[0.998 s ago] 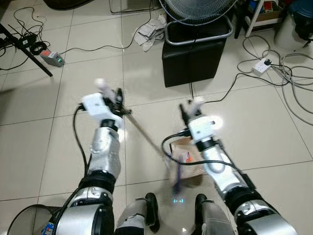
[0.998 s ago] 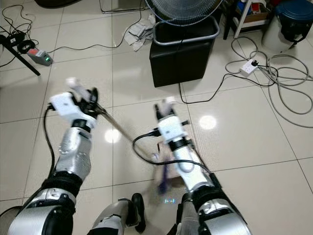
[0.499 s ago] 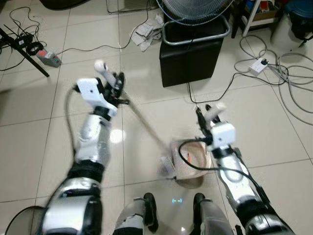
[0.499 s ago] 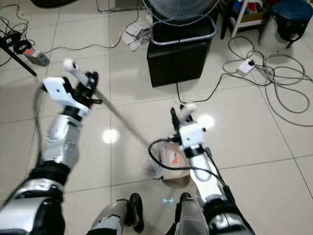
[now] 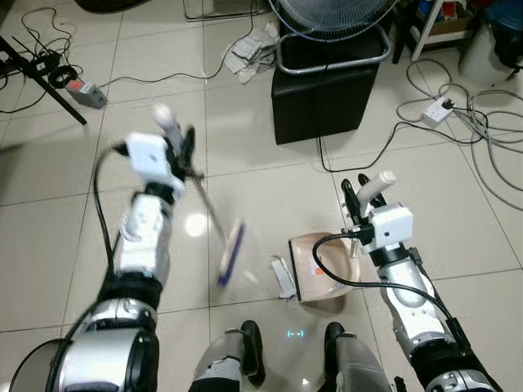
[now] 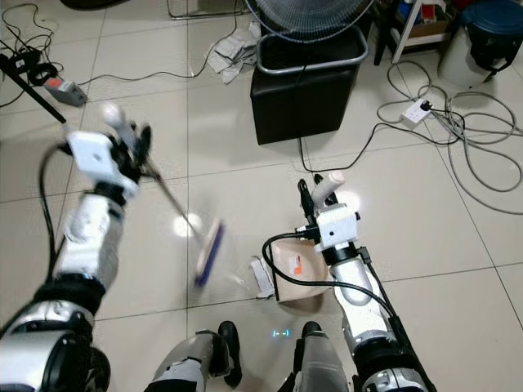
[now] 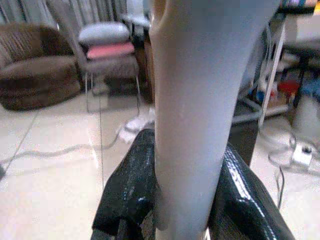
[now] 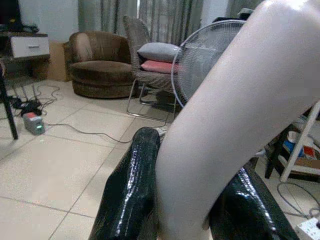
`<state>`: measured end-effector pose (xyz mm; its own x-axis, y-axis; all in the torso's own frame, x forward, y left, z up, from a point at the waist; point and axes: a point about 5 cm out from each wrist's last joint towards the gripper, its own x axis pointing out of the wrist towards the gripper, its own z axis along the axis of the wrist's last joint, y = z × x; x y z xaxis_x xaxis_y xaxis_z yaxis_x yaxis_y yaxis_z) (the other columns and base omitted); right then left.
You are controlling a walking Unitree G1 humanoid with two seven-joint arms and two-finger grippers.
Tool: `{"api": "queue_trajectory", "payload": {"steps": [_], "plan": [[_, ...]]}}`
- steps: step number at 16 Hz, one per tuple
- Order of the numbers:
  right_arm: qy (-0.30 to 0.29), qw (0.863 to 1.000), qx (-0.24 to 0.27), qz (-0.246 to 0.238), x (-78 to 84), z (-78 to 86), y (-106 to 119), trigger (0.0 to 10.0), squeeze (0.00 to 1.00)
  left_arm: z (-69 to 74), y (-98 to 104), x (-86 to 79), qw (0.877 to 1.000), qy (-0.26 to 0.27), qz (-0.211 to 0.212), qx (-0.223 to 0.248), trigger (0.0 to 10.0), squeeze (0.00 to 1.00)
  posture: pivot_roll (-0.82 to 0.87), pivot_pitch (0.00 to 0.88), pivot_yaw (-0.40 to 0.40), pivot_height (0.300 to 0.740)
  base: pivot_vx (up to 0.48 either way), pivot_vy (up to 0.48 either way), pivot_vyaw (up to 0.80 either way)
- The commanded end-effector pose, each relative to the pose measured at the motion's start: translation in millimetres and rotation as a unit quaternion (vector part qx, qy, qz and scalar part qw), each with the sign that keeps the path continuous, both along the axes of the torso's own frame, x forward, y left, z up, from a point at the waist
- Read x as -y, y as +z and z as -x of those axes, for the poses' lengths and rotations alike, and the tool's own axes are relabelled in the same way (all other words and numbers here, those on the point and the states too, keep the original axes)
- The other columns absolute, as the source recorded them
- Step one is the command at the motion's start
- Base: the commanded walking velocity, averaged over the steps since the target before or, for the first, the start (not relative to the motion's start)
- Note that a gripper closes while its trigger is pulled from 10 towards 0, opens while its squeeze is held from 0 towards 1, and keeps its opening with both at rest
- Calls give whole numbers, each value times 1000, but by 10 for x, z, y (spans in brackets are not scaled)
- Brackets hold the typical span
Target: Sweep floor
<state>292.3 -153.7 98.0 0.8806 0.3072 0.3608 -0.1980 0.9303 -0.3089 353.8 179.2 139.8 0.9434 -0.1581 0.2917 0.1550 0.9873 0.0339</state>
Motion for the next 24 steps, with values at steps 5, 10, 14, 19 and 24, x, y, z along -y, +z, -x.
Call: {"api": "queue_trajectory", "payload": {"steps": [5,10,14,19,24], "plan": [[-18,997,-31,63,59,-61,-76,10000,0,123,-240,99,999,-2,-40,-20,10000,0,30,316,119,740,0,0,0],[-31,994,-97,29,-16,-64,-295,10000,0,110,-312,145,999,33,-16,-38,10000,0,34,324,123,740,0,0,0],[-21,990,-135,20,-170,-14,-447,10000,0,107,-414,229,995,73,34,-65,10000,0,5,318,130,740,0,0,0],[-13,992,-128,4,-276,-6,-435,10000,0,100,-436,542,991,7,106,-81,10000,0,1,306,135,740,0,0,0],[-30,991,-129,-26,-194,-11,-424,10000,0,-104,-80,454,942,10,333,-40,10000,0,5,262,137,740,0,0,0]]}}
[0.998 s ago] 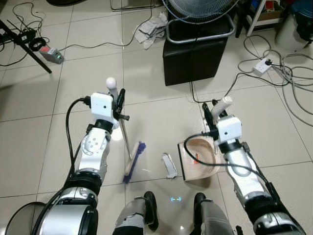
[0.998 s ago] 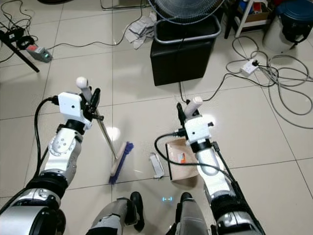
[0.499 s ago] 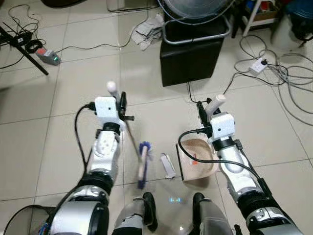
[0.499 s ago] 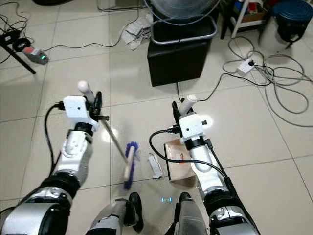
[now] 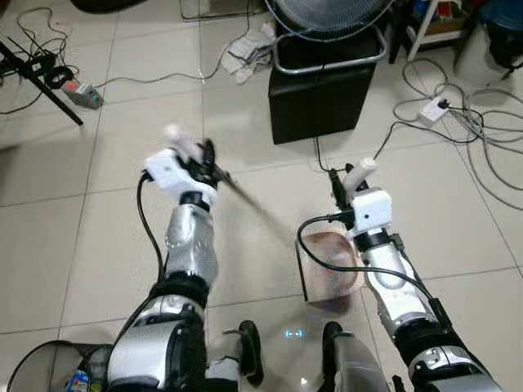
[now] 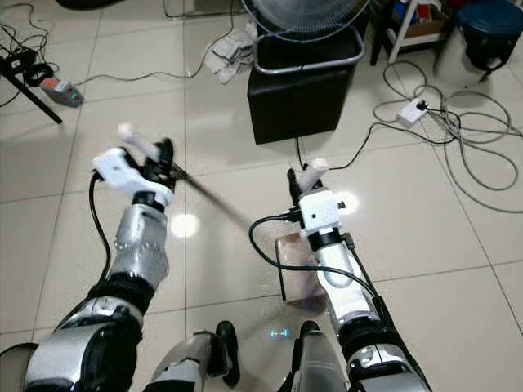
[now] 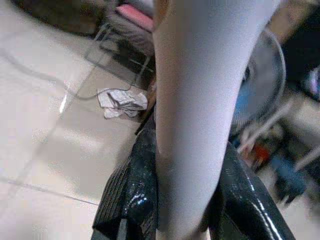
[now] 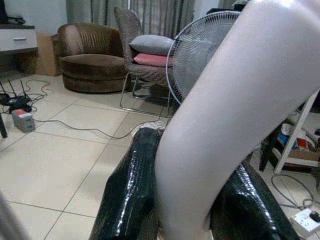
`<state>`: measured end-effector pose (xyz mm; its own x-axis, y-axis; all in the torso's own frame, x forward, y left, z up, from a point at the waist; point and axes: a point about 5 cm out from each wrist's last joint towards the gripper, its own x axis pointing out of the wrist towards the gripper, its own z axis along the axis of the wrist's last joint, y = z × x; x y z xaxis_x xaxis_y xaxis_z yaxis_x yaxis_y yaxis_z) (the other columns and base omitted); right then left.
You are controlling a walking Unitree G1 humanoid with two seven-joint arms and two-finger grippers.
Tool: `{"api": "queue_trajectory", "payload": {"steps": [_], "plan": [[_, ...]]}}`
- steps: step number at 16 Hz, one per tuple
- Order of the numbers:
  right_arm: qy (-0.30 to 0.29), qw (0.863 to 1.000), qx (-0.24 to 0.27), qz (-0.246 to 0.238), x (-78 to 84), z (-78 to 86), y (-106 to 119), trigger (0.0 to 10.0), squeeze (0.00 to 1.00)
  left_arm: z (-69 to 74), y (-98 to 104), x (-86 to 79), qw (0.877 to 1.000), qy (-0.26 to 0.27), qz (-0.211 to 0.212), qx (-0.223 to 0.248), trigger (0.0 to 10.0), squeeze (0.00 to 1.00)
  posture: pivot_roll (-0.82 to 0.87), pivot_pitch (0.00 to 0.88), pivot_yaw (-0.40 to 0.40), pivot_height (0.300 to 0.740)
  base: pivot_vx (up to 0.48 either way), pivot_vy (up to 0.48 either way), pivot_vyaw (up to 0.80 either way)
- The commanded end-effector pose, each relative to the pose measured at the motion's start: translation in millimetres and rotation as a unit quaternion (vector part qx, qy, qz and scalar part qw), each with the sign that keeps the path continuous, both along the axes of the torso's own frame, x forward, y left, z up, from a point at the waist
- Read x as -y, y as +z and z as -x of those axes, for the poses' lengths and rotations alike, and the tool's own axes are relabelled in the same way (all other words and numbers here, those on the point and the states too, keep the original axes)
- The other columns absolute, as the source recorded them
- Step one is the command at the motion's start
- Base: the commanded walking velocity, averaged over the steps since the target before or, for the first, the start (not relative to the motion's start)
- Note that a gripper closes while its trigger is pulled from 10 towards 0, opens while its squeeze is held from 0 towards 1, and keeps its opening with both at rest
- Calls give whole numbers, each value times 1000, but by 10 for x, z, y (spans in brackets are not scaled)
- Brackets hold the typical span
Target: Sweep floor
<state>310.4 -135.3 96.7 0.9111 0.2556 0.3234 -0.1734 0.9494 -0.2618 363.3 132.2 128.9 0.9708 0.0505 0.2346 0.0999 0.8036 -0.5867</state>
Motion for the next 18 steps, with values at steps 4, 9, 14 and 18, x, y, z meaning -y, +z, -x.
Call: {"api": "queue_trajectory", "payload": {"steps": [4,9,14,18], "plan": [[-28,995,-95,-29,125,159,-376,10000,0,-122,339,-135,997,-33,4,68,10000,0,6,214,140,740,0,0,0],[-57,993,-74,-78,288,111,-272,10000,0,-158,1064,-297,951,-110,-190,219,10000,0,4,142,139,740,0,0,0],[-80,979,-74,-173,369,60,-160,10000,0,-133,1406,-729,918,-59,-307,245,10000,0,3,90,130,740,0,0,0],[-72,975,-15,-208,374,3,388,10000,0,-107,827,-1011,933,0,-351,81,10000,0,-12,84,125,740,0,0,200]]}}
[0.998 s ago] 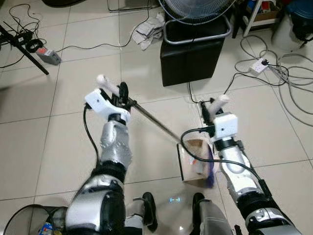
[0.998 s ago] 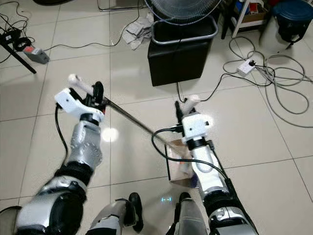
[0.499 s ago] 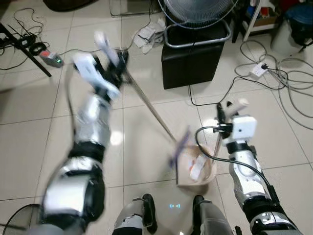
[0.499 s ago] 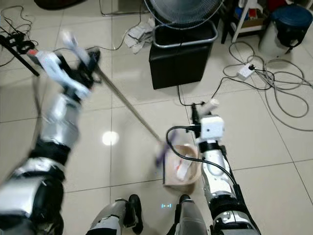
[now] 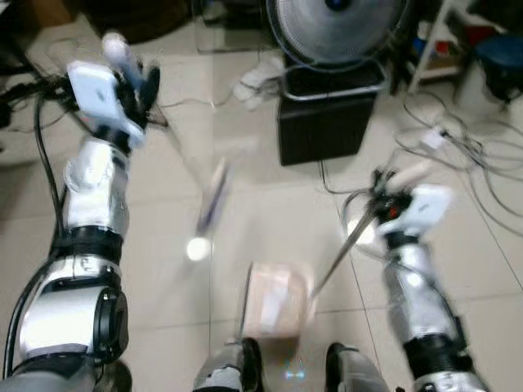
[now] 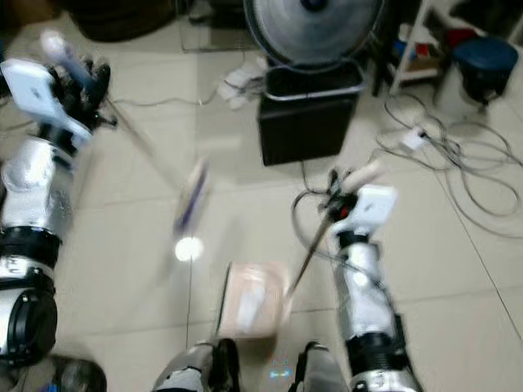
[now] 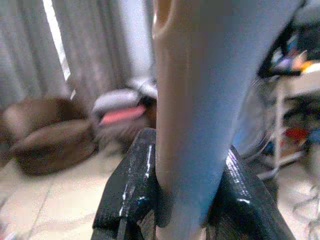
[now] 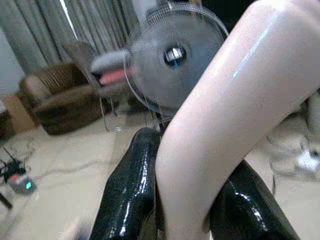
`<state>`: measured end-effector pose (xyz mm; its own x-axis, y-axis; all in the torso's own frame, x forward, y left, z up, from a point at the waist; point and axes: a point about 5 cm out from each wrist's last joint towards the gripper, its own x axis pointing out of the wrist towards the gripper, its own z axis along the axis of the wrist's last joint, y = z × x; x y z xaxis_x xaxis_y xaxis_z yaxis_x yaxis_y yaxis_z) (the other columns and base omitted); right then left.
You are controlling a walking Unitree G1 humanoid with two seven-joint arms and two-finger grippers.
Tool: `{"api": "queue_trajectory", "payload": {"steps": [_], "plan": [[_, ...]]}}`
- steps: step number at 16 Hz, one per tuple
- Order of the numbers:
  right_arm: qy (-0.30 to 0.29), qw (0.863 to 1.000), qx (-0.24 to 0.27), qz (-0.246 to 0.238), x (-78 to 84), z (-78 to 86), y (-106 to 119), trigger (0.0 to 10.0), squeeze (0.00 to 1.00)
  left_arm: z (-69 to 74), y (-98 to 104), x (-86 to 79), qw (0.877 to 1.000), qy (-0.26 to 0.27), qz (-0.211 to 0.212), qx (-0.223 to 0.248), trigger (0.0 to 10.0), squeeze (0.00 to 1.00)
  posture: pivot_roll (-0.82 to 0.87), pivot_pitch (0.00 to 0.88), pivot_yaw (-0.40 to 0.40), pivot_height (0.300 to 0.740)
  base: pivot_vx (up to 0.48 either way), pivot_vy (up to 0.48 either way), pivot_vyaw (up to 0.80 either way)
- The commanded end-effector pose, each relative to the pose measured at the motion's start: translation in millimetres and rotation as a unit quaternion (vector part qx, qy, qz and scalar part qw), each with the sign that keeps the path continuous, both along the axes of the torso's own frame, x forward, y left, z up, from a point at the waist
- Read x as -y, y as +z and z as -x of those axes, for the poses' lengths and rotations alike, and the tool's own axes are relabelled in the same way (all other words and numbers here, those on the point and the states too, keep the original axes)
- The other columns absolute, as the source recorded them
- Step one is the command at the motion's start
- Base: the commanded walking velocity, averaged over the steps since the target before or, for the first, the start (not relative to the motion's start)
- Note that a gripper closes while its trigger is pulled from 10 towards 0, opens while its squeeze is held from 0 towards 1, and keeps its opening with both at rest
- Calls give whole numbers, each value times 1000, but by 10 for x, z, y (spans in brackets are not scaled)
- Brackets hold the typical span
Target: Sweep floor
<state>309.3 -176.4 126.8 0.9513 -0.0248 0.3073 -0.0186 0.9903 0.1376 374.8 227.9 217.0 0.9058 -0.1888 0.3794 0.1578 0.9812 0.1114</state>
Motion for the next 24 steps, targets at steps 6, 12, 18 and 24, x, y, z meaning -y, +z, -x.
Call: {"api": "queue_trajectory", "payload": {"steps": [6,12,18,24], "plan": [[13,996,59,-63,-105,26,739,10000,0,374,-716,-182,988,107,-37,-109,10000,0,-23,70,105,740,0,0,800],[47,994,42,-95,-127,26,1213,10000,0,853,-971,228,988,58,-32,-138,10000,0,-7,69,90,740,0,0,800],[51,992,44,-105,-105,31,1434,10000,0,878,-868,455,987,31,-39,-151,10000,0,-15,76,98,740,0,0,800],[40,992,63,-103,-52,10,1634,10000,0,858,-737,455,990,37,-39,-134,10000,0,-14,86,101,740,46,0,800]]}}
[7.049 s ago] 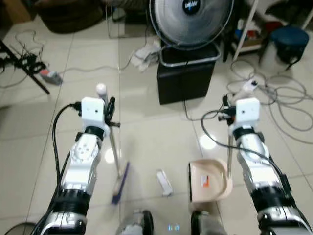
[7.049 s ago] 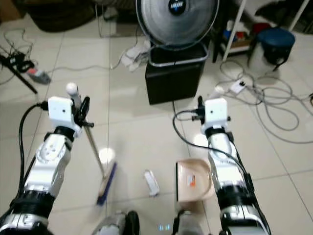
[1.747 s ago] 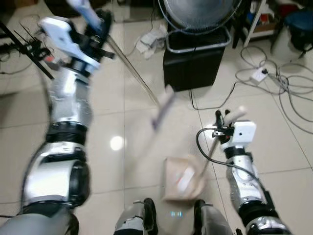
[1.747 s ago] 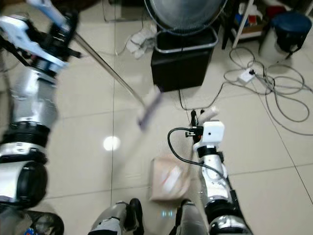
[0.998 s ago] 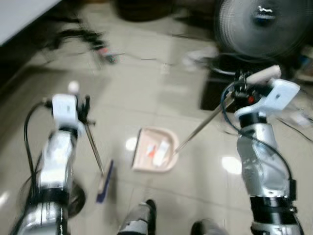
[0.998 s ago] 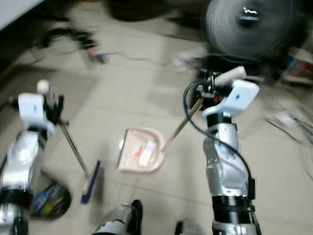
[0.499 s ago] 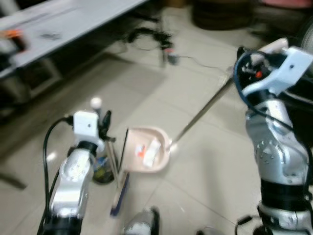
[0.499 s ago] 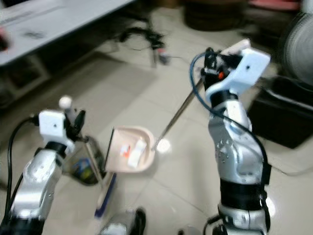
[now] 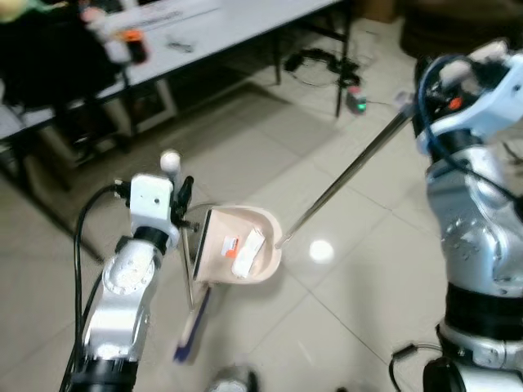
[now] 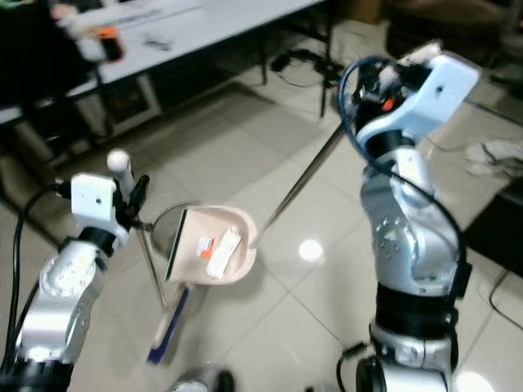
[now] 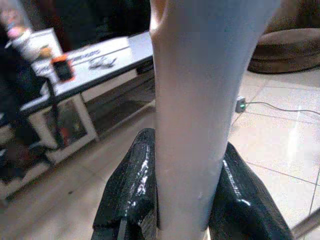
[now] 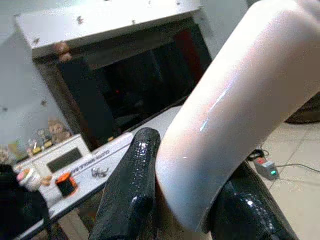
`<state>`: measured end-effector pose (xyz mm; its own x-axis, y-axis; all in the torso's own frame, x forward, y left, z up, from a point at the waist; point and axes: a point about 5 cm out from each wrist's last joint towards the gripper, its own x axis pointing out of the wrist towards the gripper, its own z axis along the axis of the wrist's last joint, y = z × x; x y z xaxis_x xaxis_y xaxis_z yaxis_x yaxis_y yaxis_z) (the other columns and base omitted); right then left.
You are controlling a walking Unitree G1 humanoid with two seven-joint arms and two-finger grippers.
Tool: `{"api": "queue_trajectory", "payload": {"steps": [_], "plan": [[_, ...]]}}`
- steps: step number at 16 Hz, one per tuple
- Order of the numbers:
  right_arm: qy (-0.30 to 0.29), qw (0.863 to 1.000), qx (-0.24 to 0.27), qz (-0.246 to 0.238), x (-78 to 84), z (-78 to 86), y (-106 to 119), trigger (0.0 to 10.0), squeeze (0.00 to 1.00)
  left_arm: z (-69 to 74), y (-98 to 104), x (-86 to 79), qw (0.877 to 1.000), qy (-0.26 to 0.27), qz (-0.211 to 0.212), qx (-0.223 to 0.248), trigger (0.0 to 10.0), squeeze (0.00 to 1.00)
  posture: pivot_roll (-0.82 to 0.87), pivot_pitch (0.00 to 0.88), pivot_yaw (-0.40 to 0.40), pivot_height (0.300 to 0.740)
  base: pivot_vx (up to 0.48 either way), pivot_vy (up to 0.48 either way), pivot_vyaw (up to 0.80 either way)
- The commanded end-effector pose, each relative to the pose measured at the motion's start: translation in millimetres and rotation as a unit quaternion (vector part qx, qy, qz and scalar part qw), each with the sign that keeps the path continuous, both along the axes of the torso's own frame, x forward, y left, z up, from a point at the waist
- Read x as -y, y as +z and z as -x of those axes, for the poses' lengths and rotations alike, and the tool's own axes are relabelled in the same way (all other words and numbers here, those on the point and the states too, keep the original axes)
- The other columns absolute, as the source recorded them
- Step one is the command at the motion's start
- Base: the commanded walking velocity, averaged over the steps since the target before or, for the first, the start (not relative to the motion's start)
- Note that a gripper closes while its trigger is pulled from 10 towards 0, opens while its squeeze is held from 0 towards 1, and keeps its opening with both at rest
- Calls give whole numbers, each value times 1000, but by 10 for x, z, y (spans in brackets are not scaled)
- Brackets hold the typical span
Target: Sweep floor
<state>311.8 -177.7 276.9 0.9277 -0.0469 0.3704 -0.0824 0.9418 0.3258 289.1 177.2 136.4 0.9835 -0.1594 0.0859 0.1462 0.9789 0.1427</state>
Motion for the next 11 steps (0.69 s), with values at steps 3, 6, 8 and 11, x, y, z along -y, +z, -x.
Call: {"api": "queue_trajectory", "payload": {"steps": [3,6,8,11], "plan": [[-2,1000,28,7,-59,14,139,10000,0,3,72,-68,1000,14,-2,11,10000,0,-13,81,99,740,336,0,146],[-9,999,23,24,-68,-4,108,10000,0,0,56,-73,1000,20,-4,4,10000,0,-16,76,100,740,368,0,0],[-11,999,23,25,-78,-15,85,10000,0,1,48,-68,1000,21,0,2,10000,0,-16,74,98,740,379,0,0],[-6,999,20,30,-104,-28,57,10000,0,13,38,-61,1000,23,2,0,10000,0,-11,65,89,740,393,0,0]]}}
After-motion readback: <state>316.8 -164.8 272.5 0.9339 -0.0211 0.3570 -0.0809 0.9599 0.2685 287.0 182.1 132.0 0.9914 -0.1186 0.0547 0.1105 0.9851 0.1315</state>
